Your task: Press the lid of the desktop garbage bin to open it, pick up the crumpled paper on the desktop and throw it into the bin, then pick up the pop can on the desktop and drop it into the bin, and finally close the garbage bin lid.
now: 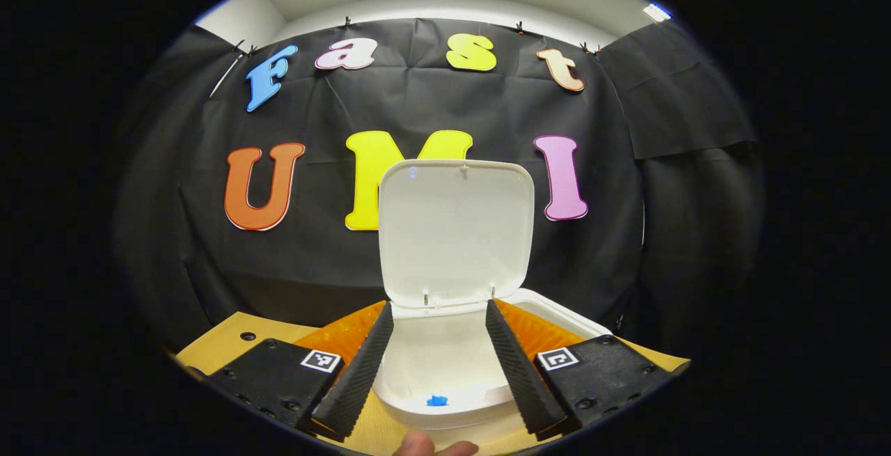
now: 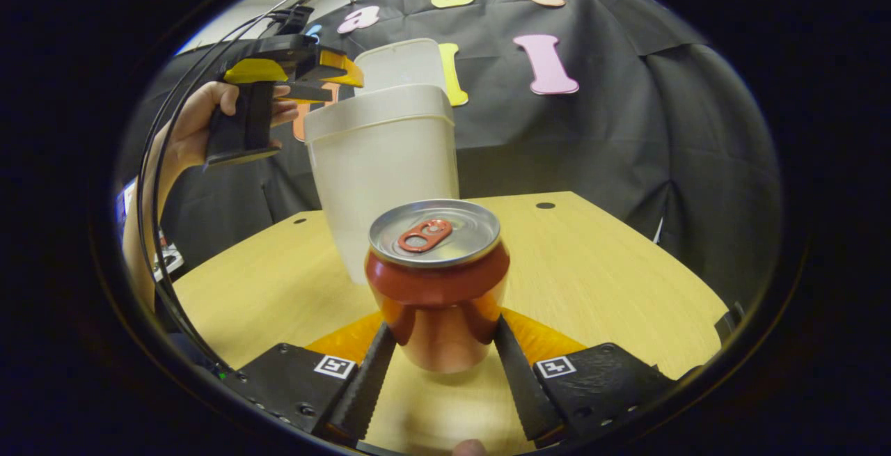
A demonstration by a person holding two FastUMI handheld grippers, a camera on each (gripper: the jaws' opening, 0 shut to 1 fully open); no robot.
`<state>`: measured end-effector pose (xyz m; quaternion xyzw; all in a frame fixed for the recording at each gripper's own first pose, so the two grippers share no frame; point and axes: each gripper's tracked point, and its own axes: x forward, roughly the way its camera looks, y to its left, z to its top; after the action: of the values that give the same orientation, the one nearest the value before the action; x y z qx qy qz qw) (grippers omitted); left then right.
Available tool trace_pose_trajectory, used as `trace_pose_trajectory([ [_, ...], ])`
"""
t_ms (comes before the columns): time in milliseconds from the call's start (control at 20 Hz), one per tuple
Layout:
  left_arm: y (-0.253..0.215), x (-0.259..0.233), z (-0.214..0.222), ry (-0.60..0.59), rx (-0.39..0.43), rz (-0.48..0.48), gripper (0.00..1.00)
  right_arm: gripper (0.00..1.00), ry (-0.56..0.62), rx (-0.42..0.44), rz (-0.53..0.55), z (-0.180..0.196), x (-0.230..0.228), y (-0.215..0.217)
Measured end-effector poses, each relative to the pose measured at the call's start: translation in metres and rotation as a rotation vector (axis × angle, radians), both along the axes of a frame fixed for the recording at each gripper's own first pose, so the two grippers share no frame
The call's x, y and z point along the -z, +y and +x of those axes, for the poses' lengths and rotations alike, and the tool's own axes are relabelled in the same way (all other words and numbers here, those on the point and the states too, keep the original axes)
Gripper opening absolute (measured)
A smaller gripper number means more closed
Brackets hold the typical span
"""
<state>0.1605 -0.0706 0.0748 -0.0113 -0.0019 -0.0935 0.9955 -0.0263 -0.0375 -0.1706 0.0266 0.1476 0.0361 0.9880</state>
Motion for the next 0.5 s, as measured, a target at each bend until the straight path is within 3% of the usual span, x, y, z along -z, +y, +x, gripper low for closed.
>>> trace_pose_trajectory([
  [100, 0.002, -0.001, -0.004, -0.009, -0.004, -0.003, 0.99, 0.79, -0.006, 0.002, -0.002, -0.001, -0.002, 0.001],
  [500, 0.024, -0.004, -0.030, -0.044, -0.017, 0.004, 1.00, 0.80, -0.022, -0.004, -0.017, -0.003, -0.020, 0.005],
])
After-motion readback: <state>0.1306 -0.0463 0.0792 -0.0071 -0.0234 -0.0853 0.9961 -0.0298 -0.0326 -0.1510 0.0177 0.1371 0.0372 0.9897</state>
